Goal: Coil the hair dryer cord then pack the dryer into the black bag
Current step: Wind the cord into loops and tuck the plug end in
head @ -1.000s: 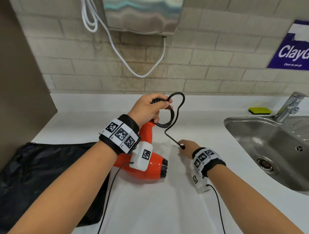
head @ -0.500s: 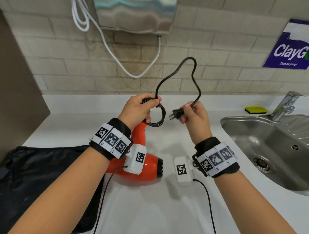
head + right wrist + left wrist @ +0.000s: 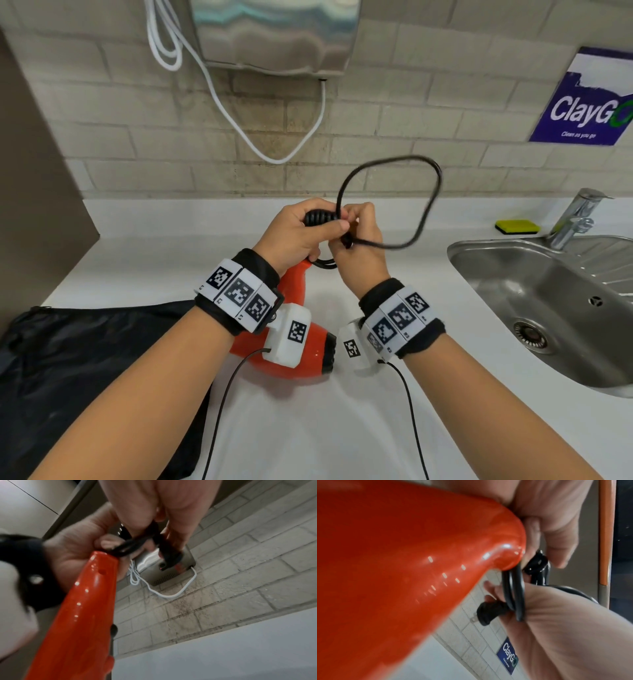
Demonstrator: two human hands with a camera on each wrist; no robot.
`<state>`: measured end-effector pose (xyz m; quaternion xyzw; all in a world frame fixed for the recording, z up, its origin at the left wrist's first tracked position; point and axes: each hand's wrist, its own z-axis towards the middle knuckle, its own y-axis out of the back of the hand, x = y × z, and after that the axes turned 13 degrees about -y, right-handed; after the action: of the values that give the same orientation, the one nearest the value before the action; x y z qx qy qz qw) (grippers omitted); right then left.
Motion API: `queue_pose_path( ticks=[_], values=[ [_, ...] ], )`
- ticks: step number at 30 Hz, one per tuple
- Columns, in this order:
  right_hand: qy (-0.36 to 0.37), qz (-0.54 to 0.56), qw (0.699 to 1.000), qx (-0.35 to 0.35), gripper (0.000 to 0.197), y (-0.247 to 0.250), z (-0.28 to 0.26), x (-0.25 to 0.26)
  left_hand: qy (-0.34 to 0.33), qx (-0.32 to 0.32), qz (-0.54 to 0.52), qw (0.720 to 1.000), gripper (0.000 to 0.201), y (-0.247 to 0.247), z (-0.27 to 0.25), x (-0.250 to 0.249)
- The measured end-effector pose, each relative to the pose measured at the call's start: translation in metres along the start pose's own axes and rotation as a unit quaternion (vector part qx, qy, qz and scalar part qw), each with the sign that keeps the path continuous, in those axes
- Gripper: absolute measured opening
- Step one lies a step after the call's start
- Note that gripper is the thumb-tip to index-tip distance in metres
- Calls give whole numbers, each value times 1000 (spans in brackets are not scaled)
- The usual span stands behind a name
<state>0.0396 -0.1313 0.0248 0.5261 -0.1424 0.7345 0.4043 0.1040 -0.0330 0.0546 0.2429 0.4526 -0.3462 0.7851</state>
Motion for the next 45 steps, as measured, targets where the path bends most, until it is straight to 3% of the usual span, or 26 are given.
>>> queue_pose_path(
  ticks=[6,9,12,13,15,16,17,20,22,24,26,29,34,42,45],
  values=[
    [-20,-68,993,98,11,5,4,-11,1,-11,-12,1000,22,1,3,2],
    [28,-115,979,169,18,22,-4,-28,9,-32,-25,999,25,5,4,2],
    [-66,-249,958,127,22,37,3,-58,20,-49,-41,998,15,8,3,0],
    [-139,-292,939,118,24,43,5,-69,26,-51,-47,997,11,9,3,0],
    [-290,-420,846,154,30,54,5,-89,37,-58,-59,996,11,11,2,-1],
    [-331,-467,799,183,32,58,3,-98,41,-62,-64,995,12,11,2,-1],
    [-347,-482,781,192,33,61,0,-106,45,-64,-67,995,13,12,2,-2],
    [-329,-447,813,177,29,58,-1,-110,47,-61,-66,995,12,13,1,-3],
    [-264,-386,875,128,28,49,6,-98,45,-56,-61,996,11,13,1,-2],
    [-183,-245,951,54,27,41,11,-69,42,-54,-54,996,11,11,1,-2],
    [-107,-85,991,19,28,33,9,-30,36,-57,-45,997,12,9,2,-1],
    [-46,57,997,36,28,24,5,14,24,-68,-24,997,12,7,4,1],
    [-43,98,993,49,26,18,4,25,9,-57,-12,998,13,6,3,3],
    [-74,53,982,165,29,13,7,10,25,-29,-31,999,12,7,4,1],
    [-84,18,982,170,25,14,9,9,18,-28,-24,999,12,7,4,0]
  ],
)
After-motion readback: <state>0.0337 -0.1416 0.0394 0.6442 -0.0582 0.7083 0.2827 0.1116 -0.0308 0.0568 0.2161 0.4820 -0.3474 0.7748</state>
